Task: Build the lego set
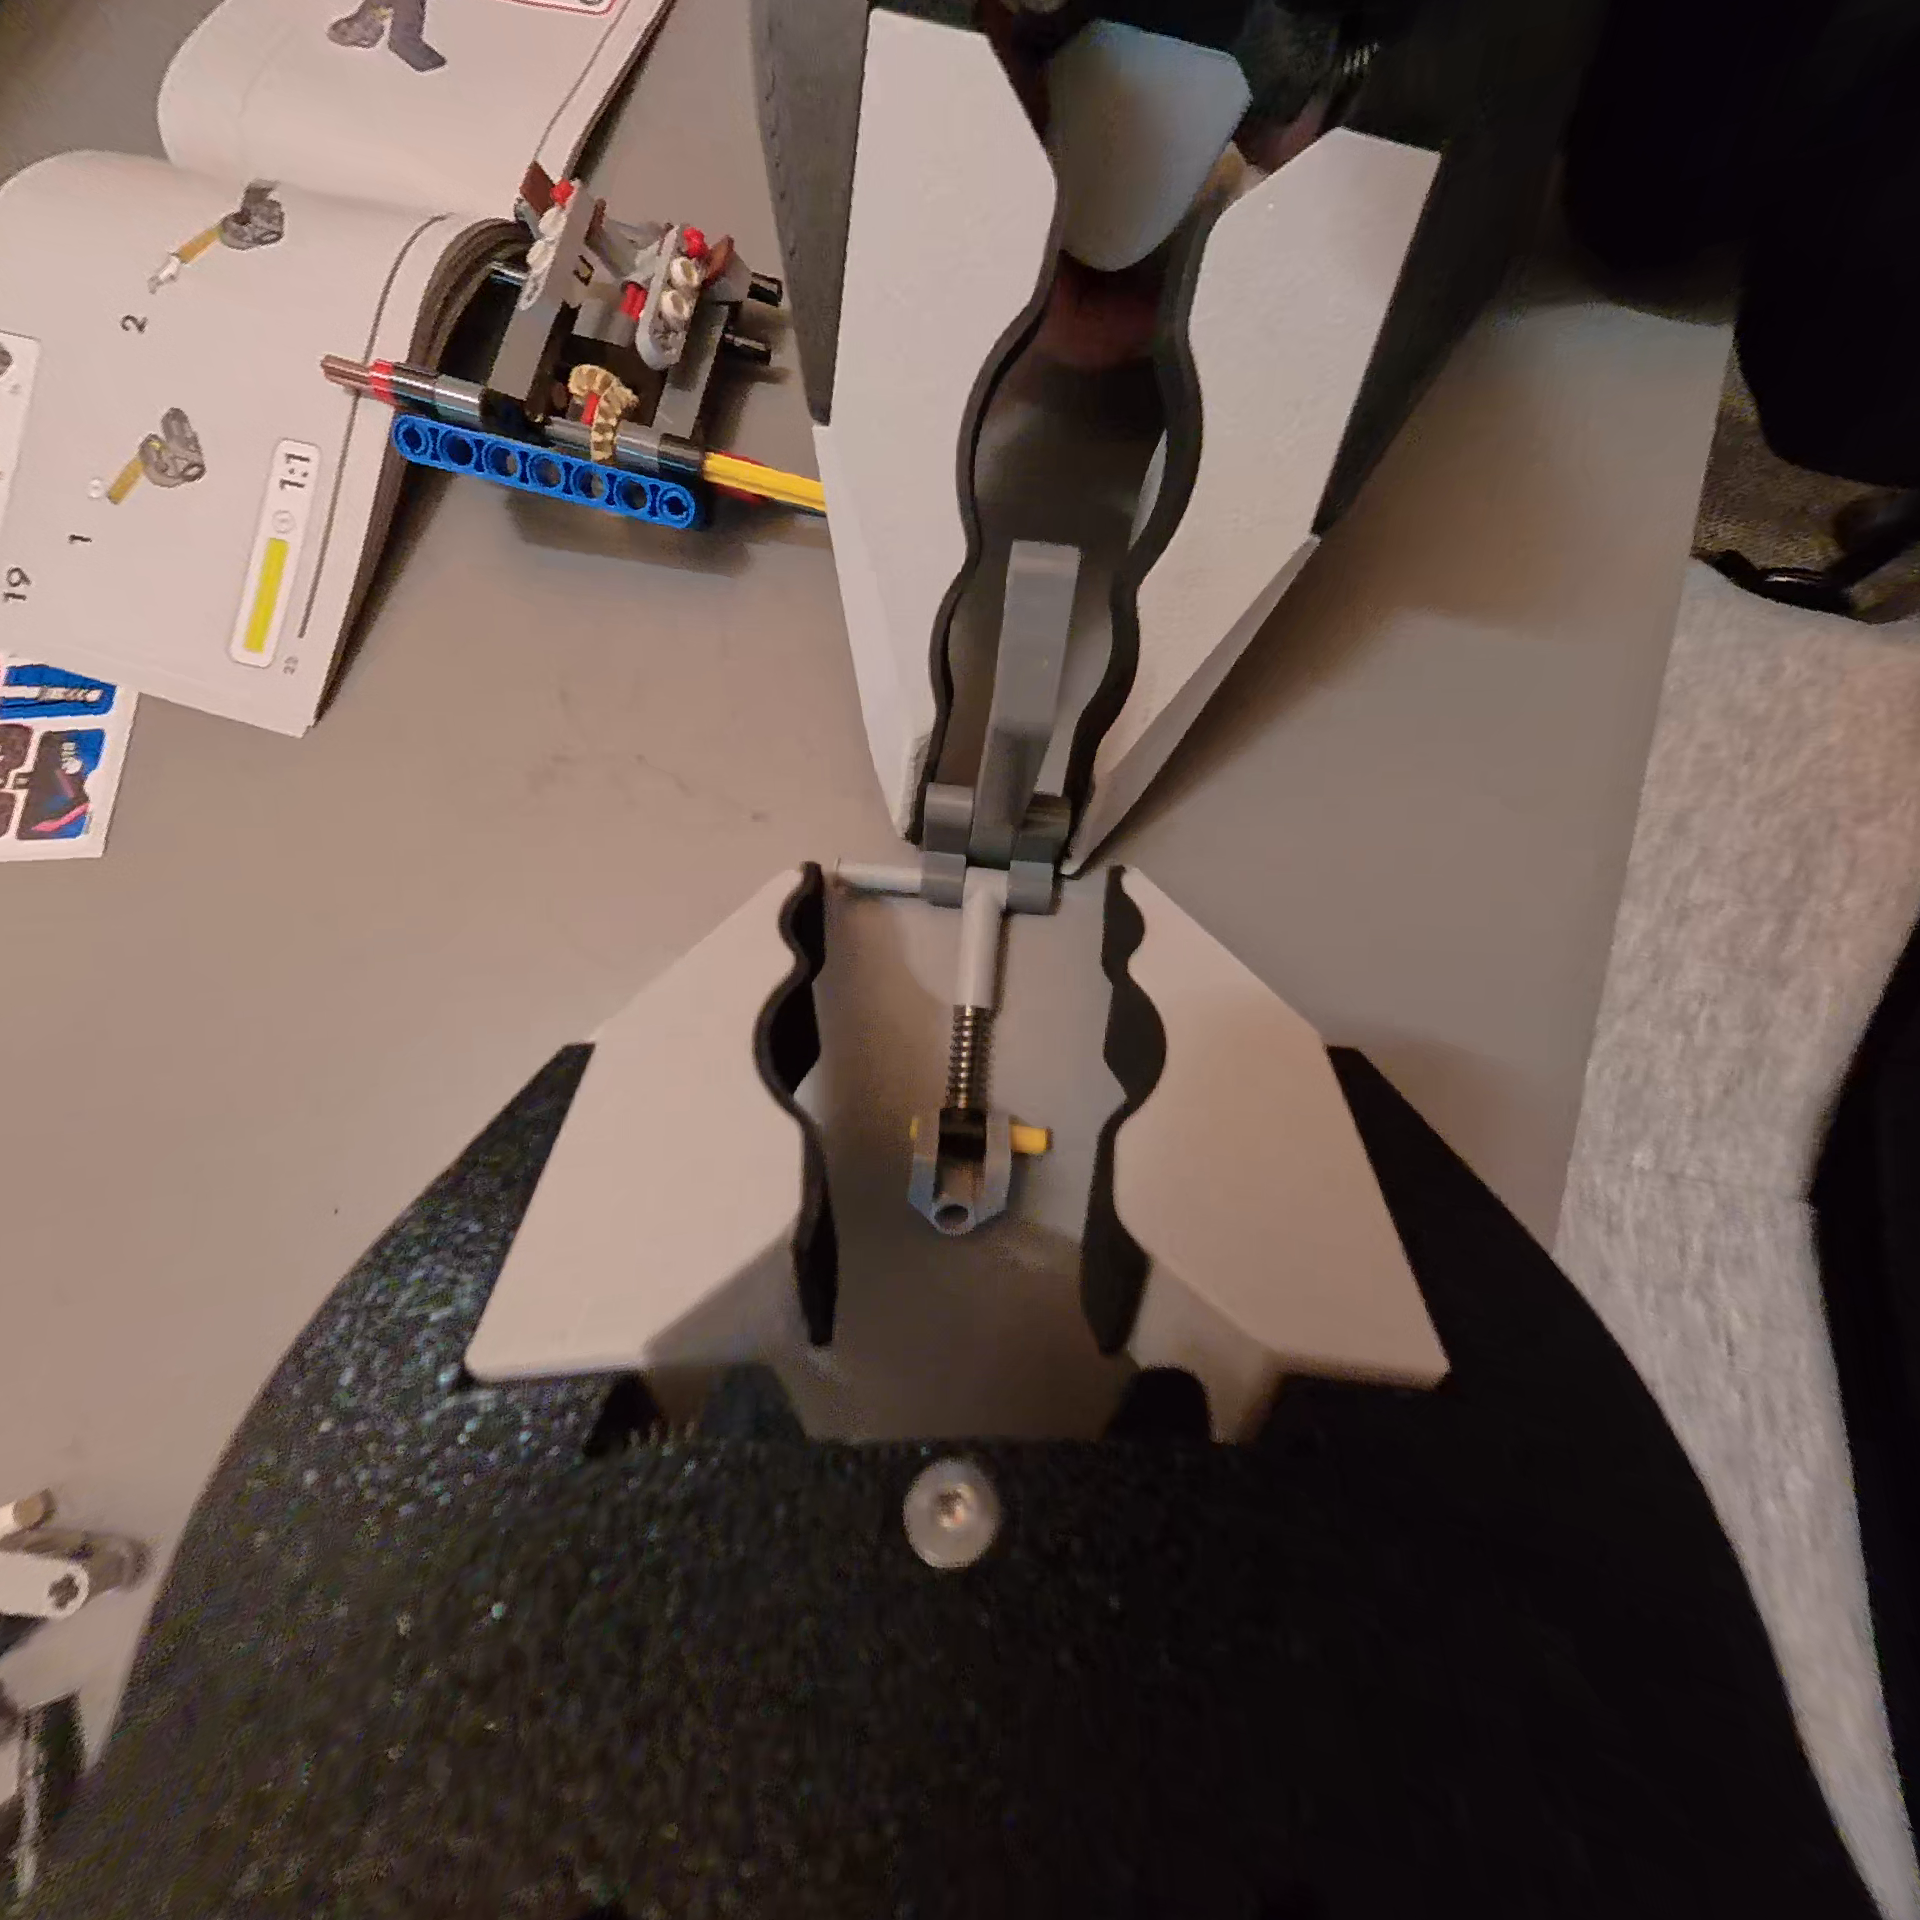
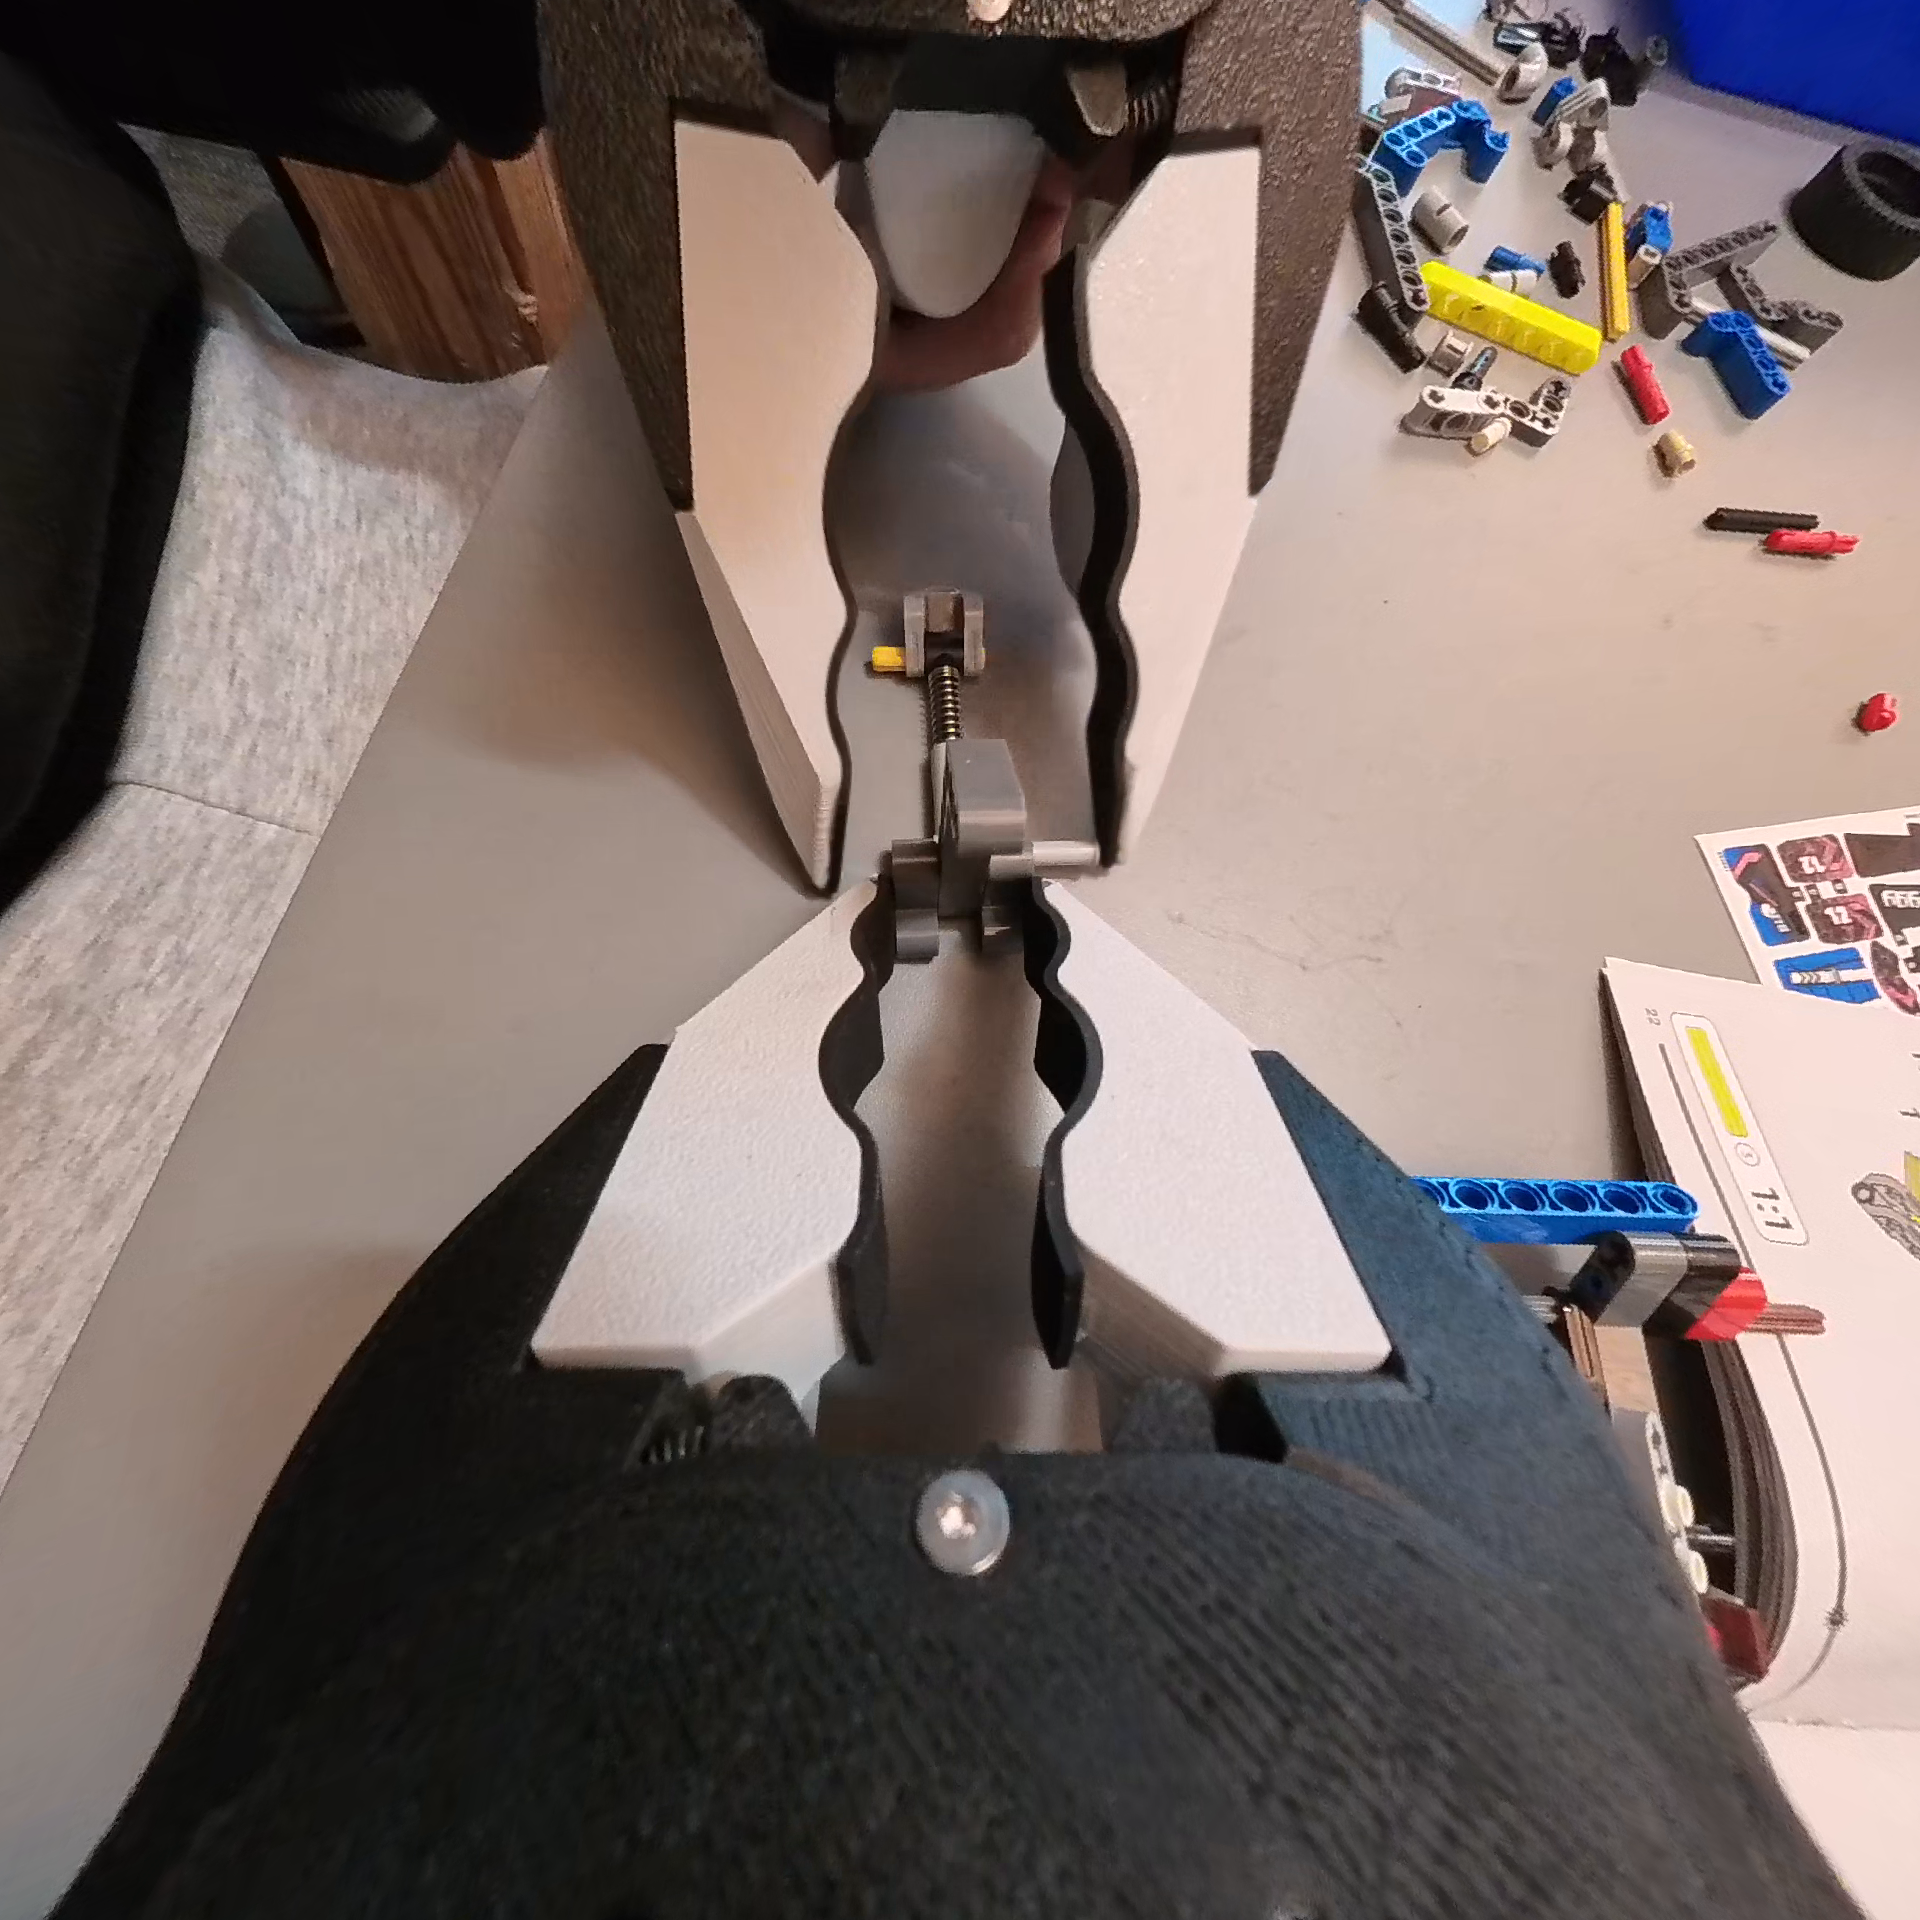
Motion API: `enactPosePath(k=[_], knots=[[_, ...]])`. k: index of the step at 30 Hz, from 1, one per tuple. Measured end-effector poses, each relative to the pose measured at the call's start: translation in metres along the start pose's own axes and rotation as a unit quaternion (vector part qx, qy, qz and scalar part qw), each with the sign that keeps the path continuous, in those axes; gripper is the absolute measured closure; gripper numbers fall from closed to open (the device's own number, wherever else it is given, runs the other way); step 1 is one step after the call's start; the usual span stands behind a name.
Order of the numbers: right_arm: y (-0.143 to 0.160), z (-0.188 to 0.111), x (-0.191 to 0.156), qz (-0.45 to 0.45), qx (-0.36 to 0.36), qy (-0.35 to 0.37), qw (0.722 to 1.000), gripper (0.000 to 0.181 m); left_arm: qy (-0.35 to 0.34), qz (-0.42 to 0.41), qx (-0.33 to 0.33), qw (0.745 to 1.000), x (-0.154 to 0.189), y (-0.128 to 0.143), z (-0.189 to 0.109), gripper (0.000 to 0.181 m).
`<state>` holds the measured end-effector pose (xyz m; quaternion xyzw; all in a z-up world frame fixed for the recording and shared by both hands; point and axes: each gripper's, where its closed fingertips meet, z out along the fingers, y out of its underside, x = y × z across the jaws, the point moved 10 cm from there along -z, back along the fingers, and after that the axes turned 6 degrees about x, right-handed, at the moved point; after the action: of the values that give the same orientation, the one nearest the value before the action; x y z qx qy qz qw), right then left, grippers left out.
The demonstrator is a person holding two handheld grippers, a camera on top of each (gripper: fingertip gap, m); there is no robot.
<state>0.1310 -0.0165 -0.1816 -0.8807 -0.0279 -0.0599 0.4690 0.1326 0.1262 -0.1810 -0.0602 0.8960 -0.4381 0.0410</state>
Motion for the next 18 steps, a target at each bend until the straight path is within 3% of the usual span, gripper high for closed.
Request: enactPosePath(k=[18], knots=[[0.0004,0.0006,0.0037,0.025,-0.004,-0.023,0.999,0.158,0.002,-0.002,0.004,1.0,0.0011,0.0003,0.0012,0.139]])
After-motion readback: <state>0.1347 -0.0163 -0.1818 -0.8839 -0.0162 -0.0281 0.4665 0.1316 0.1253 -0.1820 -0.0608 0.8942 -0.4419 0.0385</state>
